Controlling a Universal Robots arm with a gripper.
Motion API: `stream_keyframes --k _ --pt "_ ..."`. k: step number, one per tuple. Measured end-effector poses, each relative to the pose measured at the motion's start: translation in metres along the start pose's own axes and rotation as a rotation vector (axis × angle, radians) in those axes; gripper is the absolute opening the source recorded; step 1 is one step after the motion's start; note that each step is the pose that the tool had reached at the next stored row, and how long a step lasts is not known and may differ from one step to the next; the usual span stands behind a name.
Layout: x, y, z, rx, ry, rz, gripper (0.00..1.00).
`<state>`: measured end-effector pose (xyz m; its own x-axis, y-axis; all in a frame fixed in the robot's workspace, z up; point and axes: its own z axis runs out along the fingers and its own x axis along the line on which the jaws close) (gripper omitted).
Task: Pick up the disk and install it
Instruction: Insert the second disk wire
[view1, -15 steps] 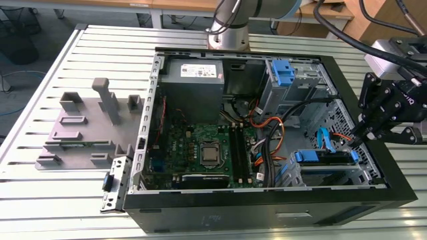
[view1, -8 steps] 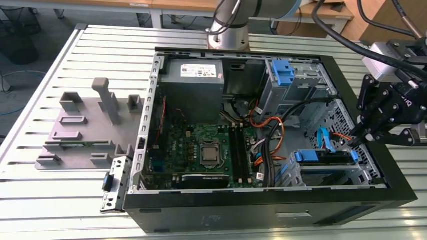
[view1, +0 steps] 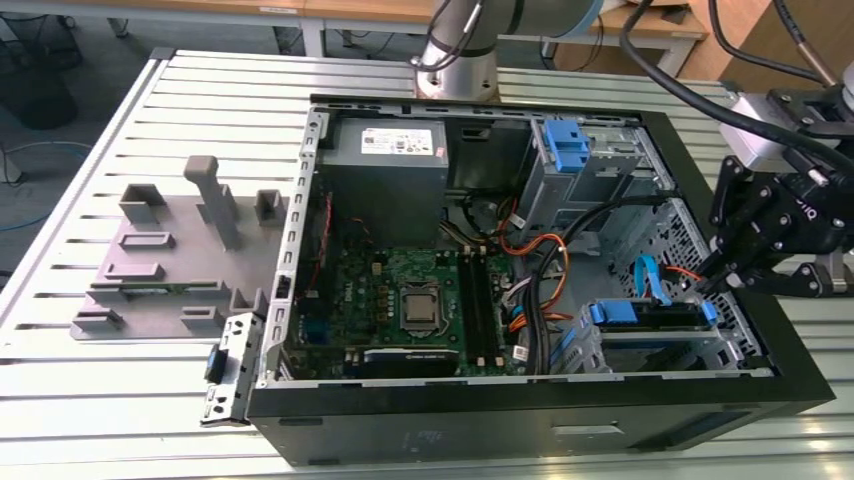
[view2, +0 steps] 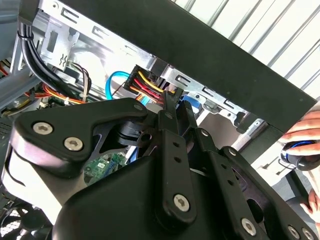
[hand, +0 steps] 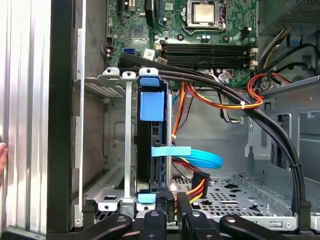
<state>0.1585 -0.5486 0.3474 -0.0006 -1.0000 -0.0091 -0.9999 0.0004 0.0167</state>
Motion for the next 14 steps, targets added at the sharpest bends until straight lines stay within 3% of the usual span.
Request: stream_keyframes --k 9,14 --pt "0.0 0.0 0.0014 -0.0001 0.0002 0.0 0.24" --pt "0.0 0.0 0.0016 -0.0001 0.0002 0.0 0.16"
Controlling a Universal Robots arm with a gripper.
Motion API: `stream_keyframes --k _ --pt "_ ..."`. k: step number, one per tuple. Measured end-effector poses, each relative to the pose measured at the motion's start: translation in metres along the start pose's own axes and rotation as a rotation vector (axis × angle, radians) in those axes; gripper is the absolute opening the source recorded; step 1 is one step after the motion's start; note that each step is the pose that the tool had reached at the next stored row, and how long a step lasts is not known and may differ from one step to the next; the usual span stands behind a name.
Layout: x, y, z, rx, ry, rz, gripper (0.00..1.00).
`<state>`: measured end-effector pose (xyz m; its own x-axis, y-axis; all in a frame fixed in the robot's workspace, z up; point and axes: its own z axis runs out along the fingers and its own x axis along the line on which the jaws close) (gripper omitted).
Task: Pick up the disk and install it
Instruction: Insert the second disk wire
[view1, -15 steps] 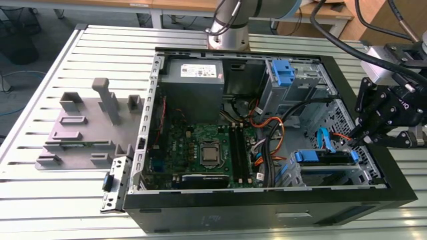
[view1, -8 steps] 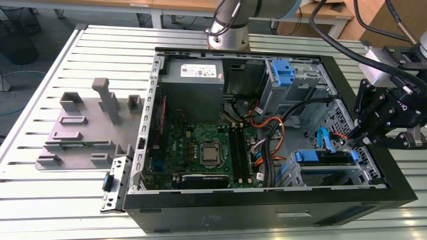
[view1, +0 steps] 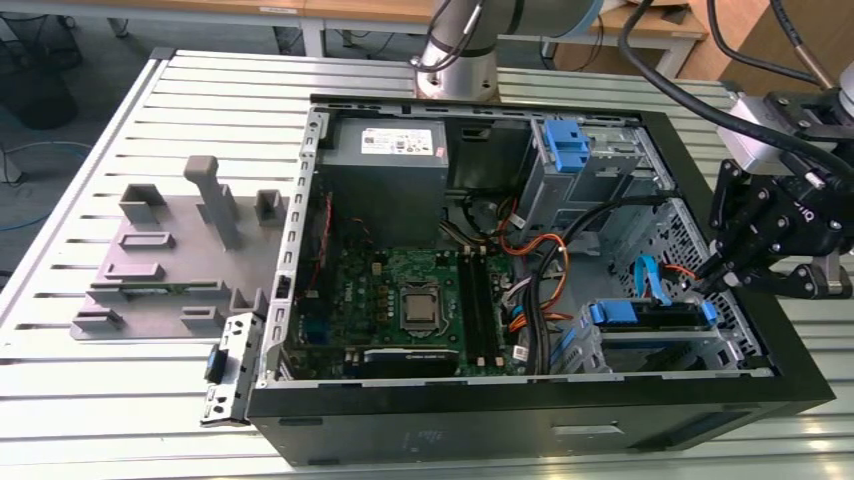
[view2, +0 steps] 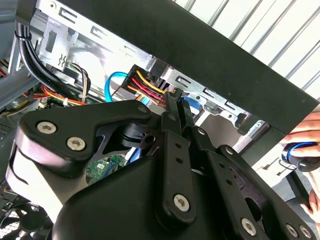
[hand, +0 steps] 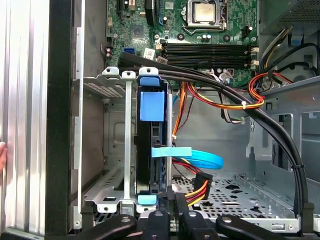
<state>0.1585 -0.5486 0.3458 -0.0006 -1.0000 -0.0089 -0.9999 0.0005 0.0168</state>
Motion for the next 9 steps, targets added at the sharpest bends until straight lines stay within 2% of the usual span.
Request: stream_keyframes --k 3,7,9 --pt "-0.0001 0.0011 0.0003 0.001 -0.0005 0.0 0.16" --pt "0.0 0.0092 0.0002 0.01 -0.0001 0.0 0.16" --pt "0.0003 0.0112 0.0003 0.0134 0.0 0.0 0.16"
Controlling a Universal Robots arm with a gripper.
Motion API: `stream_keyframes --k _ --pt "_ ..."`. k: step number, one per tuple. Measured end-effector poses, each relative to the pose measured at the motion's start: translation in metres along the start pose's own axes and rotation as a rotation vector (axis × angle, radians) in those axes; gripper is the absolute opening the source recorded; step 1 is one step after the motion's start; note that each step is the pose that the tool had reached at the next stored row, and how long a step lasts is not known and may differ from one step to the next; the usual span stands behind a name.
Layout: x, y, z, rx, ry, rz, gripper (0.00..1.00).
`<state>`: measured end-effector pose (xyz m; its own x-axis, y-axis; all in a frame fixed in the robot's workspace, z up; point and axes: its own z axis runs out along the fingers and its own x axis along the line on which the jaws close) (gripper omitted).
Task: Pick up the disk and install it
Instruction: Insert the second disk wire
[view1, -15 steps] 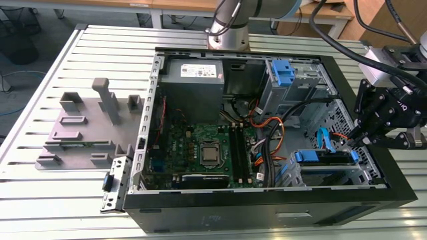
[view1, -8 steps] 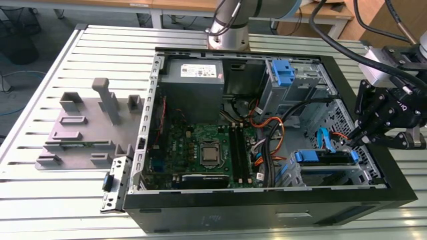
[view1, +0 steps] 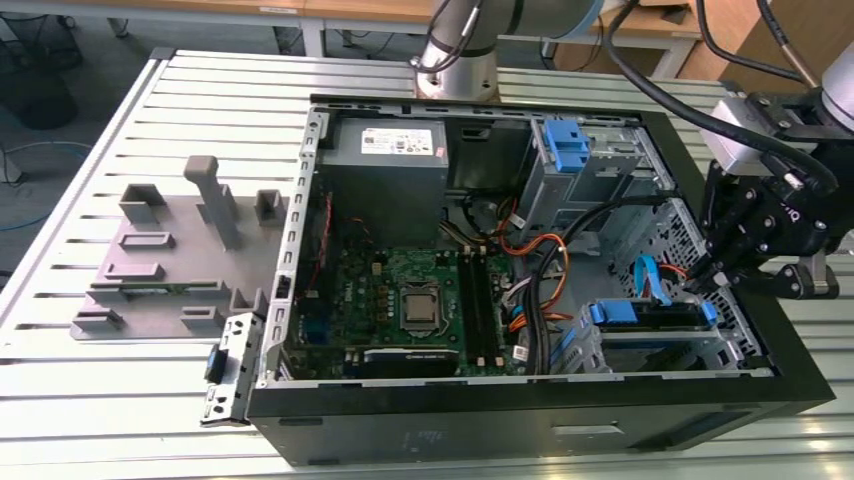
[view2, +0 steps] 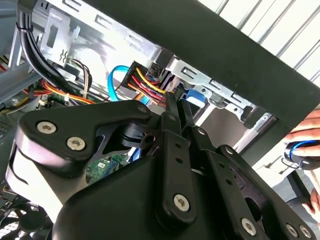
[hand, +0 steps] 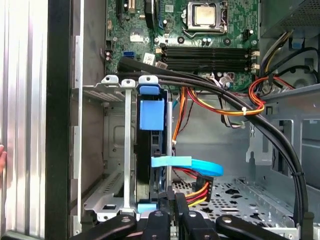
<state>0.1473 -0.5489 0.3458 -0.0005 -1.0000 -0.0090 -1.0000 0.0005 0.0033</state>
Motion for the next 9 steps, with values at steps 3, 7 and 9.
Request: stream_keyframes --k 3,7,9 --pt "0.003 0.0006 0.0 0.0032 0.0 0.0 0.16" --pt "0.0044 0.0068 -0.0001 0.0098 -0.001 0.0 0.16" --pt "0.0048 0.0087 0.0 0.0114 -0.0011 0.0 0.16"
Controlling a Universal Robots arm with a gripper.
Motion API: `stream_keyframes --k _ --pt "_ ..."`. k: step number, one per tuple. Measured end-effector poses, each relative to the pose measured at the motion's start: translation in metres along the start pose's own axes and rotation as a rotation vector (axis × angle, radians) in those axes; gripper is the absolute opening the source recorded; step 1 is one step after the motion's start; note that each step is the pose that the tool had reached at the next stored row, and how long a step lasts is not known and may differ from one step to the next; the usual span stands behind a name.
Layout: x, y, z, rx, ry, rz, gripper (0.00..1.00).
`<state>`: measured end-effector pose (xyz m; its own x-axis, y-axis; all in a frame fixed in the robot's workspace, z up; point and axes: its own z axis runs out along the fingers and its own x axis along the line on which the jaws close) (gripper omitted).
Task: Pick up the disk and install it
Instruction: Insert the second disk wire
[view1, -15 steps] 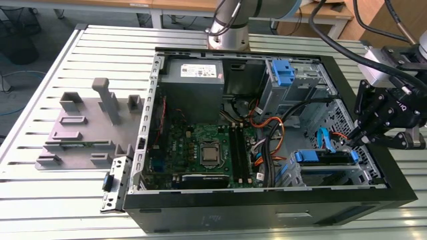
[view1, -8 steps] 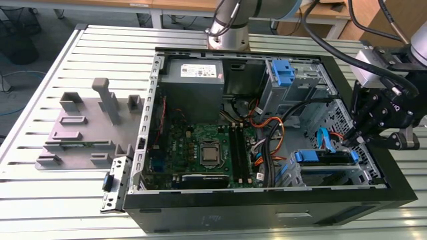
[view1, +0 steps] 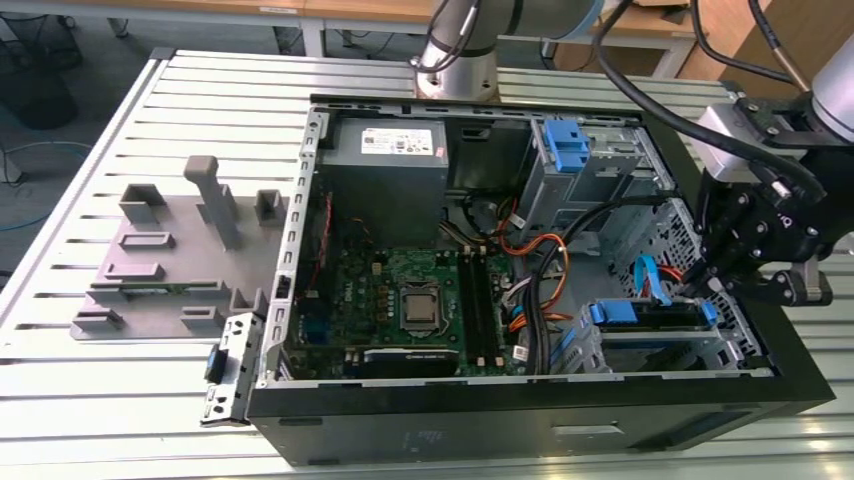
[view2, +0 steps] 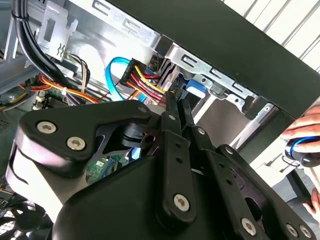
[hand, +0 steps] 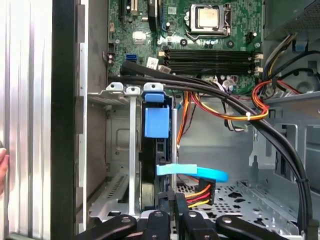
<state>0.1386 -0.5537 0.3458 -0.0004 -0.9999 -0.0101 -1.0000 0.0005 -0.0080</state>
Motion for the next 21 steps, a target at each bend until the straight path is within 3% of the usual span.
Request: stream_keyframes --k 21 --pt "0.0053 0.0 0.0011 0.0003 -0.0001 0.0 0.16"
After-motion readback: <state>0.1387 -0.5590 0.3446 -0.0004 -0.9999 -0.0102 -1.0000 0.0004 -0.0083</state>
